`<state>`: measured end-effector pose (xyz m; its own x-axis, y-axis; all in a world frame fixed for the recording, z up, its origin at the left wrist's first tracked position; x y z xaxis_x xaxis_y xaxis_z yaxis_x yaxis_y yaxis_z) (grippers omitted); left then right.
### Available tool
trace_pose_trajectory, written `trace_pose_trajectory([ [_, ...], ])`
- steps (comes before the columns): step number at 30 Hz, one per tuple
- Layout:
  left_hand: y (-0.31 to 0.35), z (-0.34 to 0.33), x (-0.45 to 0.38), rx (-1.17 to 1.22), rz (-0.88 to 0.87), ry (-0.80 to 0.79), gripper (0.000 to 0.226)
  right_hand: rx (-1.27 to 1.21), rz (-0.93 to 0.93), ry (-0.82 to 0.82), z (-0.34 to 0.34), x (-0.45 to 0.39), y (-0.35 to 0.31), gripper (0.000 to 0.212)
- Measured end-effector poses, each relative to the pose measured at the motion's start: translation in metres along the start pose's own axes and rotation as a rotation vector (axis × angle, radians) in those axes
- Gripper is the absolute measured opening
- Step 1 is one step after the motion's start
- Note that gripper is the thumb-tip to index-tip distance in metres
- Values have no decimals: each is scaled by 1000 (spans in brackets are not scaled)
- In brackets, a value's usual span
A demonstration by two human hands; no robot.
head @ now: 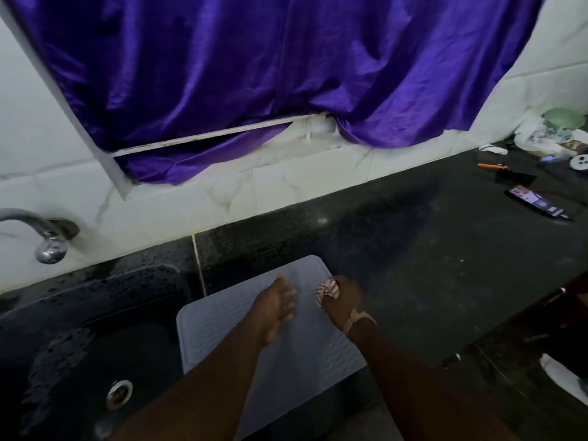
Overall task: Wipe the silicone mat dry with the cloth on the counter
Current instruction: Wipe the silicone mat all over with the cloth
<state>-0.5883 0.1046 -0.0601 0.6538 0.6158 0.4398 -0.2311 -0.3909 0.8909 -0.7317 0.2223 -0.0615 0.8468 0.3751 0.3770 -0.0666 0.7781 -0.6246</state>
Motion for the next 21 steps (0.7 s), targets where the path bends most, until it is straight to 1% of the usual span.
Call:
trace_pose_trajectory([
  [1, 6, 0, -11, -240, -54, 22, 40, 38, -12, 27, 6, -15, 1, 25],
  [2, 12, -3, -22, -492, -125, -2, 36, 103, 5, 50, 9, -28, -1, 22],
  [4, 19, -17, -44, -893, -234, -124, 41, 294, 132, 87, 12, -49, -20, 21],
  [5, 19, -24, -53, -1032, -249, -175, 45, 372, 202, 99, 10, -58, -32, 23],
  [6, 18, -29, -63, -1134, -263, -199, 50, 399, 257, 79, 6, -67, -44, 24],
  [8, 17, -32, -77, -1240, -258, -204, 67, 446, 336, 18, -5, -81, -61, 27],
  [10, 11, -29, -89, -1281, -189, -197, 86, 514, 447, -27, -17, -91, -77, 31],
  [12, 4, -27, -98, -1350, -165, -211, 95, 604, 558, -90, -34, -97, -82, 39],
  [14, -2, -27, -101, -1420, -174, -194, 97, 683, 620, -140, -50, -97, -80, 43],
  [17, -6, -26, -100, -1442, -124, -145, 97, 755, 574, -102, -56, -104, -77, 42],
  [19, -4, -27, -101, -1454, -92, -144, 100, 851, 535, -81, -51, -111, -78, 42],
  [21, 0, -29, -102, -1474, -79, -154, 104, 873, 493, -97, -42, -117, -75, 40],
])
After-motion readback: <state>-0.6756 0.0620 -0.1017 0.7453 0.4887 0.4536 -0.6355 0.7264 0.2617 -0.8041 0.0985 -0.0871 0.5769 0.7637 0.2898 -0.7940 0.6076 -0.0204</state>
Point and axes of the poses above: each hand's wrist, its own x-axis away from the middle knuckle, its own z-axis out of the back of the hand, y = z × x, the point moved 7 cm from there along -x, towards the middle knuckle, and after that the axes turned 15 degrees about -z, right-handed, at the moved point
